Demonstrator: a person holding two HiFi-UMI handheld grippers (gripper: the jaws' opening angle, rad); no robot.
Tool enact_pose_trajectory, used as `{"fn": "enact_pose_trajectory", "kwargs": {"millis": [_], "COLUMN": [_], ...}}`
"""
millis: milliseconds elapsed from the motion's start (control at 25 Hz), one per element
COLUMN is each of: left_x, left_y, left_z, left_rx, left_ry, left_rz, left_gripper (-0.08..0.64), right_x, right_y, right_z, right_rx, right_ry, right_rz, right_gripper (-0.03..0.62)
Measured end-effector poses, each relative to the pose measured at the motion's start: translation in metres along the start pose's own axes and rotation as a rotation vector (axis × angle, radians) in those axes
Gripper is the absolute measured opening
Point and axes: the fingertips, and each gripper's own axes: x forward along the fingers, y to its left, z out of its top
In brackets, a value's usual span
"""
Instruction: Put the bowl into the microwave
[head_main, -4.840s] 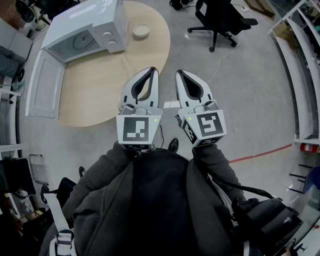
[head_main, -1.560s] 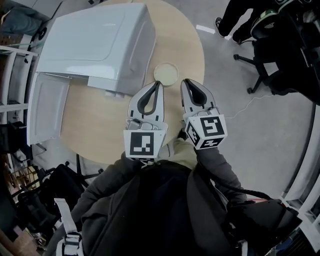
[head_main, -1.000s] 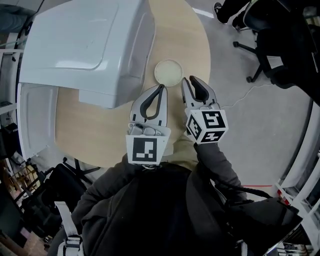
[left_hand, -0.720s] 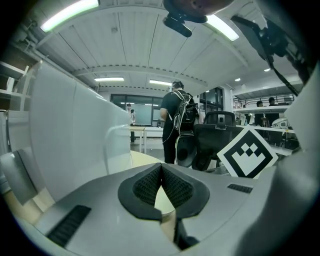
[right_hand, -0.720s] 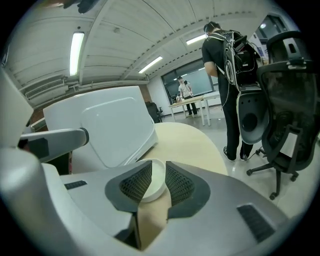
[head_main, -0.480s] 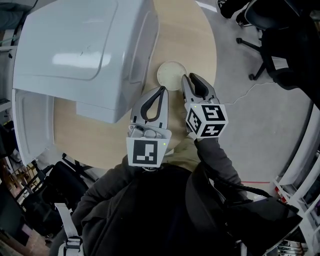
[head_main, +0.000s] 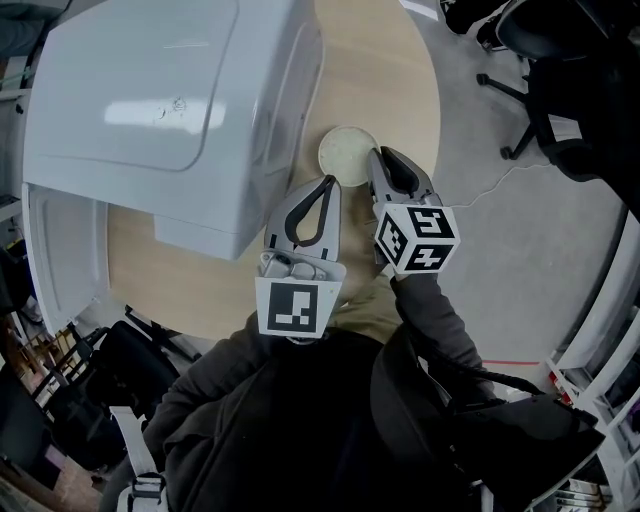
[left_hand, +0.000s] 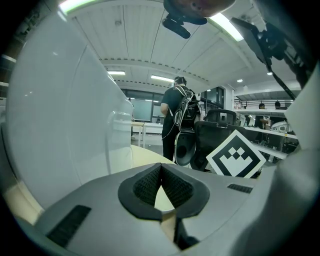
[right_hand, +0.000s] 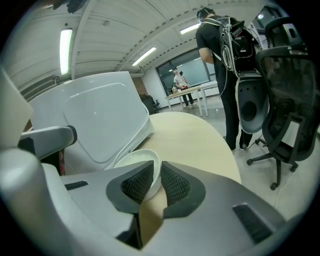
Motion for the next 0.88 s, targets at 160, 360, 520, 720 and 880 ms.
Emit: {"fn": "enact_pose_trajectory", "kwargs": {"millis": [160, 360, 520, 720, 880], "left_x": [0.000, -0.004, -0.005, -0.011, -0.020], "left_y": [0.002, 0.002, 0.000, -0.003, -0.009], "left_z": [-0.001, 0.002, 0.001, 0.002, 0.003], "left_rx": [-0.005, 0.002, -0.002, 0.007, 0.018], "left_ry": [0.003, -0.005, -0.006, -0.013, -0.022], "left_rz": [0.004, 0.003, 0.000, -0.009, -0.023], "left_gripper": [0.009, 0.009, 0.009, 0.009, 0.009], "right_x": [0.004, 0.002, 0.001, -0.007, -0.016], "right_y": [0.001, 0.006, 0.002, -0.001, 0.005], "right_z": [0.000, 0.002, 0.003, 0.009, 0.011], "right_rx": [-0.086, -0.126, -0.113, -0.108, -0.111], "right_ry": [0.022, 0.019, 0.018, -0.001, -0.017], "right_rz": [-0.011, -0.020, -0.027, -0.038, -0.040], "right_gripper": [0.020, 0.020, 0.020, 0.020, 0.020]}}
